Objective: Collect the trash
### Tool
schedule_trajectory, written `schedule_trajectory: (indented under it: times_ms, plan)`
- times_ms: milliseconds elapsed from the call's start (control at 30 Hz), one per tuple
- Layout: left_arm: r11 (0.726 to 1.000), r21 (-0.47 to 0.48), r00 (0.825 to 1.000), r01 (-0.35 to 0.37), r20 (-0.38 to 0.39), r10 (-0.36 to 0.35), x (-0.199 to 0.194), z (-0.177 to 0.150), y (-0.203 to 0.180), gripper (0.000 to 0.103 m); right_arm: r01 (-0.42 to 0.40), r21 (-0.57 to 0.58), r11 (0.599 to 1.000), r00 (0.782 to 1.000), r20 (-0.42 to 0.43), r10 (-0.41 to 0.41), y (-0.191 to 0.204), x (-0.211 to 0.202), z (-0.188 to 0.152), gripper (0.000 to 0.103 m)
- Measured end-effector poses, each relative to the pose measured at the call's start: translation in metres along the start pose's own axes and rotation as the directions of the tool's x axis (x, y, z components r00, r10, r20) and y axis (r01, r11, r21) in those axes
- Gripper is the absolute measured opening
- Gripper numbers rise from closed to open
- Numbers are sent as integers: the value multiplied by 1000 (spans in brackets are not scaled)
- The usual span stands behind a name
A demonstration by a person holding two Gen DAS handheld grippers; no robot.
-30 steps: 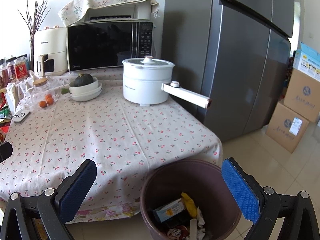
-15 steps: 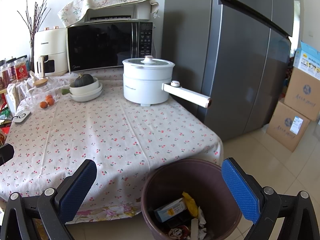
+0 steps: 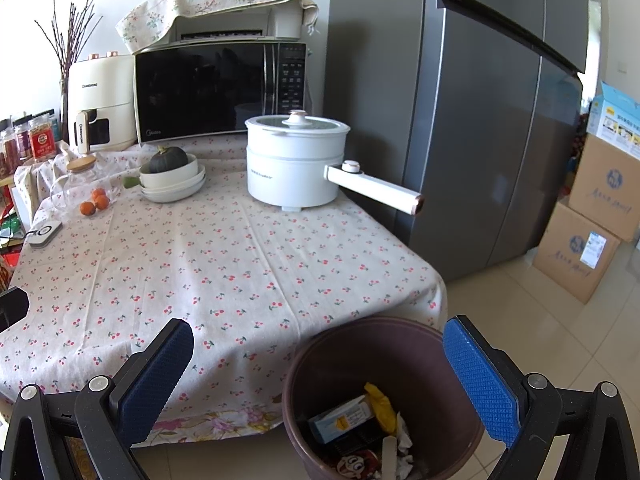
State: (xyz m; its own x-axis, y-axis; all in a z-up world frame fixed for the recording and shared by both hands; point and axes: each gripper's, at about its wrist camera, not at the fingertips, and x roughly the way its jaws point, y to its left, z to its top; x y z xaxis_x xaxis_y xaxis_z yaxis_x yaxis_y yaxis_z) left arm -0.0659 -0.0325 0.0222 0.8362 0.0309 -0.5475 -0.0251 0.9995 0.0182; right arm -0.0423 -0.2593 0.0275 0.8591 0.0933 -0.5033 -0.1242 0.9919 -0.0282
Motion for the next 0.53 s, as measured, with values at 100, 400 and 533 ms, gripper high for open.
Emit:
schedule_trajectory:
  times_ms: [100, 400, 533]
  plan:
    - [1000, -6, 1000, 8, -8, -8, 1, 0, 0, 103, 1, -1, 1000, 1000, 0, -1, 0, 0, 0, 102]
    - [999, -17, 1000, 27, -13, -27, 2, 0, 2, 103, 0, -2, 1000, 1000, 1, 0, 2, 0, -3, 102]
    - [999, -27, 999, 47, -25, -48, 4, 2, 4, 103, -2, -5, 1000, 1000, -1, 2, 4, 0, -5, 102]
